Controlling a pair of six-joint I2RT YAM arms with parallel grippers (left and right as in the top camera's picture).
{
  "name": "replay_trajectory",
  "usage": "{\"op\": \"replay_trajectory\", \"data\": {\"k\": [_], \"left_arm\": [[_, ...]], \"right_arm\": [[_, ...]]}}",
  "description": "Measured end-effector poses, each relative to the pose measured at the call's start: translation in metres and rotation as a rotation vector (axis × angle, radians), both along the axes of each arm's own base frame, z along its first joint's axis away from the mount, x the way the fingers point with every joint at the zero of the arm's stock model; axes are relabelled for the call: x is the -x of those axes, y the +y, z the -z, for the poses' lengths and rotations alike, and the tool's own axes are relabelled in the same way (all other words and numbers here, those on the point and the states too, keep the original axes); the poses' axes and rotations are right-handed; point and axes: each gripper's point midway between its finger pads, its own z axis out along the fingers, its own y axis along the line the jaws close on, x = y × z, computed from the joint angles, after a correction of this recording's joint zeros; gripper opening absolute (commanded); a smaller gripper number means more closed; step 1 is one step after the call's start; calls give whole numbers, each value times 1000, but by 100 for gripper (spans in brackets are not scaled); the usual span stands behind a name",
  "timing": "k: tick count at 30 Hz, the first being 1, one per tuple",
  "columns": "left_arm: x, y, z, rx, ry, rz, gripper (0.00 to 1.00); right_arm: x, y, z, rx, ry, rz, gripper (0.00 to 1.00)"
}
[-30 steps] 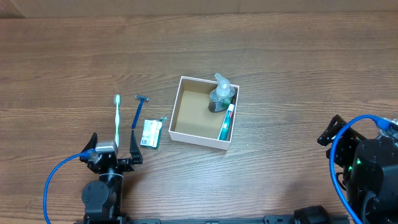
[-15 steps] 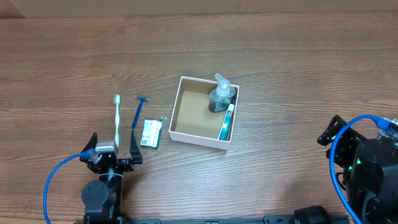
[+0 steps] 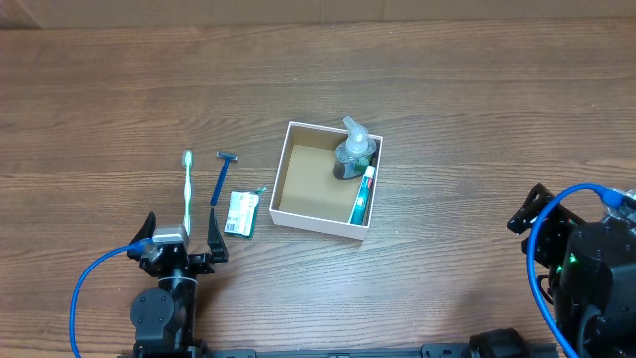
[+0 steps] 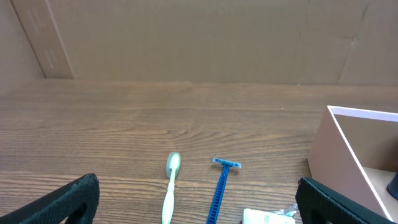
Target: Pack container
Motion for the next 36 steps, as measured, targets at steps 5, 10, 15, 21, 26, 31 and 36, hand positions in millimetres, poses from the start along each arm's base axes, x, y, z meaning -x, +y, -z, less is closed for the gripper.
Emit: {"op": "replay_trajectory", "data": {"k": [5, 10, 15, 21, 26, 31, 36], "left_arm": [[0, 0, 0, 0, 0, 0, 100], [0, 0, 0, 0, 0, 0, 100], [0, 0, 0, 0, 0, 0, 100], [0, -2, 0, 1, 0, 10, 100], [0, -21, -5, 82, -19, 115, 100], [2, -42, -5, 148, -10, 229, 100], [8, -49, -3, 218, 42, 260, 100]], "right_arm": [[0, 0, 0, 0, 0, 0, 100], [0, 0, 0, 0, 0, 0, 100], [0, 0, 0, 0, 0, 0, 100], [0, 0, 0, 0, 0, 0, 100], [0, 0, 0, 0, 0, 0, 100], [0, 0, 0, 0, 0, 0, 100], [0, 0, 0, 0, 0, 0, 100]]}}
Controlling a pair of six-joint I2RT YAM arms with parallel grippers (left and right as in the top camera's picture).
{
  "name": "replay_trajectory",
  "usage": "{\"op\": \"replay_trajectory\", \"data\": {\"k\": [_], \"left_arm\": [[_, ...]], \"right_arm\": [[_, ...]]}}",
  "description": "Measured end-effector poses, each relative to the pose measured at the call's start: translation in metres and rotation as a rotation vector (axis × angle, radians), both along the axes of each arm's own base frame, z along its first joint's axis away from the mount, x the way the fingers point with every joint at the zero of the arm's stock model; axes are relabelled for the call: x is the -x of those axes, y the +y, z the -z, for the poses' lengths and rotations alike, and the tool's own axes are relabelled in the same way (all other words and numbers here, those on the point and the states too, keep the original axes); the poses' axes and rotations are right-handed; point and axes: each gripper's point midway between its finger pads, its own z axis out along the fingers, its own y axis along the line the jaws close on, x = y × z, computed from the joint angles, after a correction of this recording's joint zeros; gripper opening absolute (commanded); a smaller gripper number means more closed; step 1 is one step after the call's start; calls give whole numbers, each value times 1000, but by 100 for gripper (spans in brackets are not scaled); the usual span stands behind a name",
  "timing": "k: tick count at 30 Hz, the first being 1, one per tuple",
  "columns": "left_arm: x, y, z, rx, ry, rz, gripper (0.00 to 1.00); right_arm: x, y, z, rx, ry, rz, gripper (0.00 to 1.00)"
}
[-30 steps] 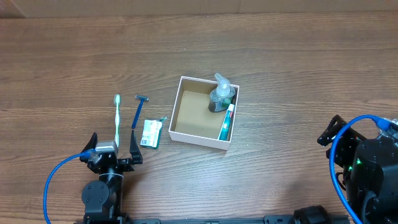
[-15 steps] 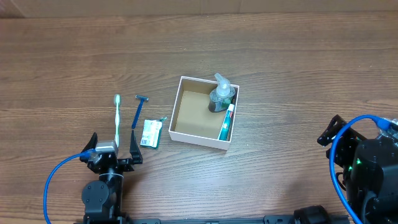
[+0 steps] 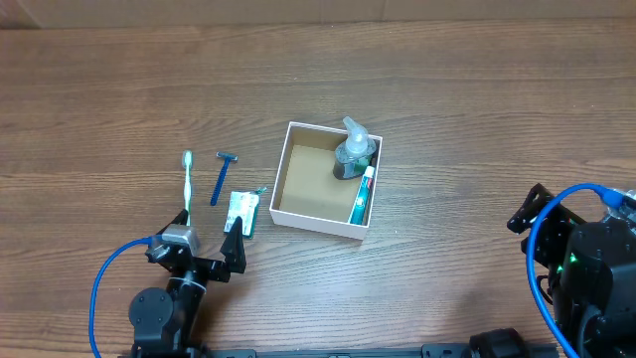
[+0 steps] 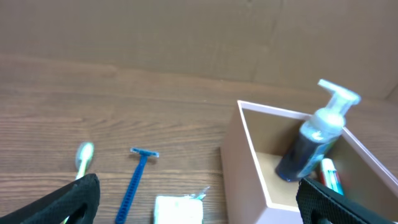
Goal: Pack container
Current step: 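Move the left gripper to the green-white packet and grasp it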
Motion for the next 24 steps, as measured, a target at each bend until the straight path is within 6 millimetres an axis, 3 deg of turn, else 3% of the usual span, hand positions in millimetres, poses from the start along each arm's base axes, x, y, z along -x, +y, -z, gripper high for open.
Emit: {"op": "replay_trajectory", "data": {"k": [3, 7, 13, 18, 24], "left_arm": [[6, -1, -16, 20, 33, 5, 100], [9, -1, -53, 28, 107, -2, 100], [-17, 0, -98, 31, 386, -8, 100], [-48, -6, -107, 49, 563, 27, 100], [-72, -10, -78, 63, 666, 47, 100]], "right_arm": [[0, 0, 0, 0, 0, 0, 100], [0, 0, 0, 0, 0, 0, 100], [0, 0, 0, 0, 1, 0, 100], [0, 0, 0, 0, 1, 0, 100], [0, 0, 0, 0, 1, 1, 100]]}}
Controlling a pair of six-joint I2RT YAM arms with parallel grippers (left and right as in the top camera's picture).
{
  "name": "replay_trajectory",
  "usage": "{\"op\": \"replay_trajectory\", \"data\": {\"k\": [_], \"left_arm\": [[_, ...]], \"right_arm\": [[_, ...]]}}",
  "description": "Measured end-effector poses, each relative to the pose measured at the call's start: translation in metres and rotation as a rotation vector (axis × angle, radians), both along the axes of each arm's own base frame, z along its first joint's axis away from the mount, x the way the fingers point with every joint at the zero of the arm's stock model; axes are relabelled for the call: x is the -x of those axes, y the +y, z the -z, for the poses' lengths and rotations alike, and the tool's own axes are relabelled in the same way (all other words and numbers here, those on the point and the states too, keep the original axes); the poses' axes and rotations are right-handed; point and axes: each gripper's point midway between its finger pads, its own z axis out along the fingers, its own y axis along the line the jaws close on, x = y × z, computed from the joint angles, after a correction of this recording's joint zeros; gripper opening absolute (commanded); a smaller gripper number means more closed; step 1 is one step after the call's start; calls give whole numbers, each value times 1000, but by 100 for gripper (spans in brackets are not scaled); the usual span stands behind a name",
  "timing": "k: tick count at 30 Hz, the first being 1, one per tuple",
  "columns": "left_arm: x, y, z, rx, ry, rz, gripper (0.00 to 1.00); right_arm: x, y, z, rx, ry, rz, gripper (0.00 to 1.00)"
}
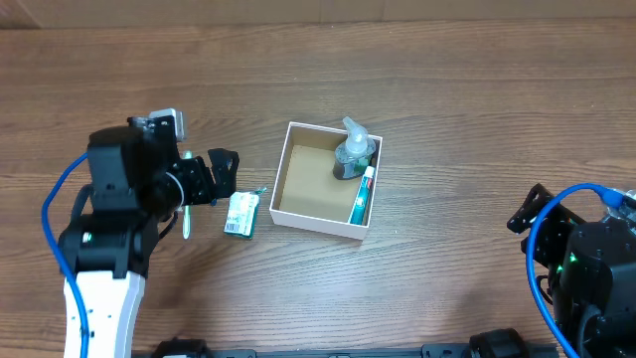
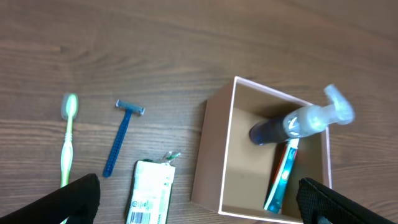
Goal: Pack container
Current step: 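Move the left gripper to the green-white packet and grasp it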
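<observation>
A white open box [image 1: 283, 174] stands mid-table with a soap pump bottle [image 1: 352, 154] and a toothpaste tube [image 1: 362, 195] inside. Left of it lies a green-and-white packet [image 1: 239, 214]. My left gripper [image 1: 202, 175] hangs open and empty high over the table, left of the box. In the left wrist view the gripper [image 2: 196, 210] looks down on a green toothbrush [image 2: 67, 140], a blue razor [image 2: 119, 137], the packet [image 2: 149, 194] and the box [image 2: 211, 146]. In the overhead view the razor is hidden under the left arm. My right gripper [image 1: 528, 212] sits low at the right front, its jaws unclear.
Bare wooden table [image 1: 467, 109] lies all round the box. A cardboard wall runs along the far edge. Blue cables trail from both arms at the front.
My left arm was low at the front edge and now stands high over the toothbrush and razor. Its camera looks down into the box. The objects and the right arm have not moved.
First my left gripper sat low at the front left, open, facing the toothbrush and razor. Then it was turned rightward, with the box and bottle in its view. Now it is raised above the loose items, still open and empty.
</observation>
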Motion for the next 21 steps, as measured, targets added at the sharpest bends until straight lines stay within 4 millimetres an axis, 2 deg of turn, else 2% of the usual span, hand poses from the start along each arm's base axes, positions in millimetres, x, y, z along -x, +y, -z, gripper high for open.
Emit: {"op": "replay_trajectory", "data": {"k": [10, 13, 21], "left_arm": [[-6, 12, 52, -55, 195, -40, 100], [-5, 15, 77, -106, 282, -1, 92], [-13, 17, 146, -198, 454, 135, 85]], "right_arm": [[0, 0, 0, 0, -1, 0, 100], [0, 0, 0, 0, 0, 0, 100], [0, 0, 0, 1, 0, 0, 100]]}}
